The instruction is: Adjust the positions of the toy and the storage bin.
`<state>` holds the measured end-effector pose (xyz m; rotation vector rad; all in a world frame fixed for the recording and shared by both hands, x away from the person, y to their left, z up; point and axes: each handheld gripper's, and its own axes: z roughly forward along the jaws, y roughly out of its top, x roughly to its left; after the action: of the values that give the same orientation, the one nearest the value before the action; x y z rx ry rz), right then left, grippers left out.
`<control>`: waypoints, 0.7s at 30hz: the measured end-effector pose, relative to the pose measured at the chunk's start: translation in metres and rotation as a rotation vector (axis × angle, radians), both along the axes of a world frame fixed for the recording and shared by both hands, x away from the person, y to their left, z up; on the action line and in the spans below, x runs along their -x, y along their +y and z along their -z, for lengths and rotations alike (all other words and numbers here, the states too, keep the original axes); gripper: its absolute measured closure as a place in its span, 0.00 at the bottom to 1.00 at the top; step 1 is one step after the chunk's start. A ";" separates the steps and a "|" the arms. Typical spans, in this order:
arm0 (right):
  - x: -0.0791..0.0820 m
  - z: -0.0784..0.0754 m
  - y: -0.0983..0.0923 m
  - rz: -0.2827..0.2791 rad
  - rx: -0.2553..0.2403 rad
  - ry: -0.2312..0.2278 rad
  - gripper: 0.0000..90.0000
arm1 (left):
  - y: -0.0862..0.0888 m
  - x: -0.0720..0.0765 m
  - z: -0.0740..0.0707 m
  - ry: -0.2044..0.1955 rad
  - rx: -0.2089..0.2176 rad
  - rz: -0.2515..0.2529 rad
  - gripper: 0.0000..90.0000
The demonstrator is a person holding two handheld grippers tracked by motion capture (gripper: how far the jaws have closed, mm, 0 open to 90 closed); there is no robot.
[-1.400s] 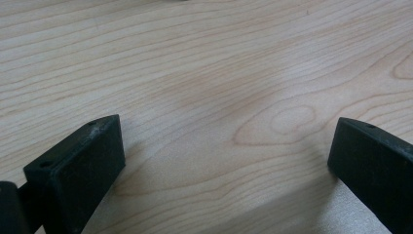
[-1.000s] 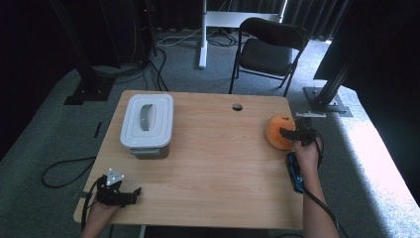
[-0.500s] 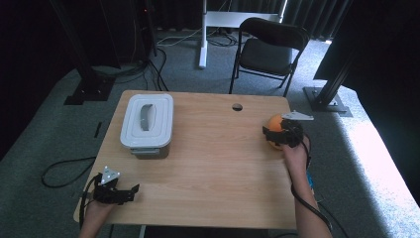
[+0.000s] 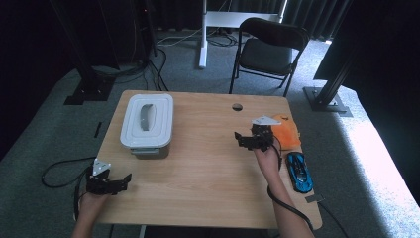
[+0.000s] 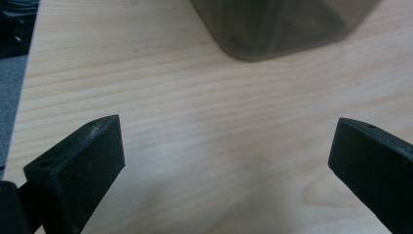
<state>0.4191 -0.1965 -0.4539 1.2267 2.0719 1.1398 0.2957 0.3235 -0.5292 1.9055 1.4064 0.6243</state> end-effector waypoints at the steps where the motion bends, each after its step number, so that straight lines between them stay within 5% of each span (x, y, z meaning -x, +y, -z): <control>1: -0.001 0.002 0.005 -0.003 0.002 0.000 0.15 | 0.001 -0.002 0.001 0.001 0.002 -0.001 0.00; 11: -0.006 0.027 0.055 -0.092 0.015 0.031 0.15 | 0.010 -0.015 0.010 0.031 -0.019 -0.021 0.00; 21: -0.015 0.044 0.088 -0.099 0.007 0.008 0.15 | 0.018 -0.027 0.012 0.039 -0.008 -0.032 0.00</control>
<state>0.4345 -0.1086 -0.4978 1.1376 2.1626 1.1716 0.3227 0.3417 -0.5412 1.9142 1.4633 0.6118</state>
